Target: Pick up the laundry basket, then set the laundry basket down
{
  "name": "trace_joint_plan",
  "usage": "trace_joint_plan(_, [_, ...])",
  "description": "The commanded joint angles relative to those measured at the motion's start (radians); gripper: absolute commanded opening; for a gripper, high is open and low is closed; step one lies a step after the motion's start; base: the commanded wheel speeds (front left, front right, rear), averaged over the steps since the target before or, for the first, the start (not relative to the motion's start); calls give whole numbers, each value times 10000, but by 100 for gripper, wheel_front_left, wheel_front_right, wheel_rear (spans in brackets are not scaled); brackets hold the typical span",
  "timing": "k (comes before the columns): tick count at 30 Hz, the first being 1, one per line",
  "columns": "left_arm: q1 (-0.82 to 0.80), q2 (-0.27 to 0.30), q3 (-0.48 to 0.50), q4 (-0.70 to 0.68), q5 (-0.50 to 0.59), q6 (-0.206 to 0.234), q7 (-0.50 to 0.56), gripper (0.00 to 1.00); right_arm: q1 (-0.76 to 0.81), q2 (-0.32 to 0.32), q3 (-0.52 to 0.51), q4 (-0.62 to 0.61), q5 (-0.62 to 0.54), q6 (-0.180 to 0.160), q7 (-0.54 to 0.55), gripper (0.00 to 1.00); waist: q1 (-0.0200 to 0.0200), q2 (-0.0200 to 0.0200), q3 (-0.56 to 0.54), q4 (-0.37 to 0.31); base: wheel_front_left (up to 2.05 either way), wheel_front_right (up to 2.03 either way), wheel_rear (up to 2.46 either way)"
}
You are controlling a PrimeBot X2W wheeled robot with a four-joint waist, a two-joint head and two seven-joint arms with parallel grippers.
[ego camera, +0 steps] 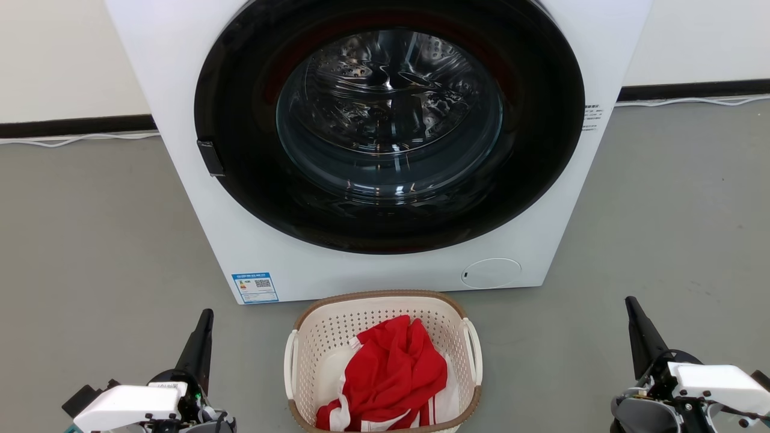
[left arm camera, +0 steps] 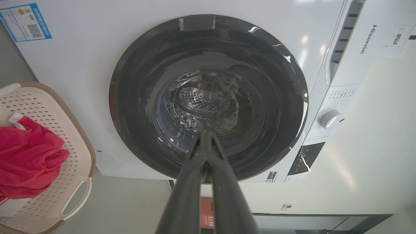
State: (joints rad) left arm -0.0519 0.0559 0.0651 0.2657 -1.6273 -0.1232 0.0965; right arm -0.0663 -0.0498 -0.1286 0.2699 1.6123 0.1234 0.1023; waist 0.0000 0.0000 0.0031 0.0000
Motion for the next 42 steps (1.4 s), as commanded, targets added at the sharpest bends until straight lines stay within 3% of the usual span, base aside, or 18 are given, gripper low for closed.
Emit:
trace_joint_plan(1, [-547,58,333,-212,59,-75,43,0,-412,-42,190,-254,-2,73,75,0,0,0,0,0,0,0,0])
trace_joint_plan(42, [-553,8,405,-209,119,-75,101,0,-414,-24,164,-252,-24,73,96,0,0,0,0,0,0,0,0])
